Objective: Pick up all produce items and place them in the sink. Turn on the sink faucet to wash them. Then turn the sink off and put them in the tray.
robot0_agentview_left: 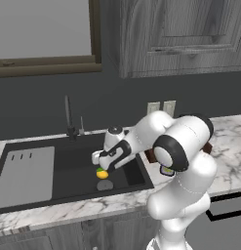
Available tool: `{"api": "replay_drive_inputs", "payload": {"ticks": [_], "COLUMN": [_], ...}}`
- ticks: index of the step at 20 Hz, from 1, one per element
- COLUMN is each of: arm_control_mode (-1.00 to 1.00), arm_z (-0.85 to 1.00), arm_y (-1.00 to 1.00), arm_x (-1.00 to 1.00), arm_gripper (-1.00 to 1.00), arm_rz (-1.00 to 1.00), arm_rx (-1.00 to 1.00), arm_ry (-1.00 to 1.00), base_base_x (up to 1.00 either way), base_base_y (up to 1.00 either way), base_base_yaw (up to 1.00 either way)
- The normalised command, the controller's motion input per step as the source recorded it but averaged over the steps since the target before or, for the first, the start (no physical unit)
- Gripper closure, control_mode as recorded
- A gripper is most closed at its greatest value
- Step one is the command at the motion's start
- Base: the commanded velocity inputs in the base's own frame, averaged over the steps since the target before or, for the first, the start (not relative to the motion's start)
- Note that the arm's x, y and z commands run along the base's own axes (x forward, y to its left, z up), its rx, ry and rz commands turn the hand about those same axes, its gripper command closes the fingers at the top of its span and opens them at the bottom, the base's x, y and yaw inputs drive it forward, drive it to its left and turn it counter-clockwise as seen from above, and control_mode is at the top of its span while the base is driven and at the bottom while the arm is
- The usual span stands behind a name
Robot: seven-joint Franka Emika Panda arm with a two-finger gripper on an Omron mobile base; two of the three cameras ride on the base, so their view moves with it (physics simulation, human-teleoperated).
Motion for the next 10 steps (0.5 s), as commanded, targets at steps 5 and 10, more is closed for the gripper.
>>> {"api": "replay_drive_inputs", "payload": {"ticks": [5, 10], "arm_control_mode": [-1.00, -1.00], "arm_z": [-0.18, -0.23], "arm_y": [0.13, 0.13], "arm_x": [0.18, 0.09], "arm_gripper": [-1.00, -1.00], "arm_rz": [0.00, 0.00], "arm_rx": [0.00, 0.00], "arm_ry": [0.04, 0.01], "base_base_x": [0.00, 0.00], "base_base_y": [0.00, 0.00], "base_base_yaw": [0.00, 0.00]}}
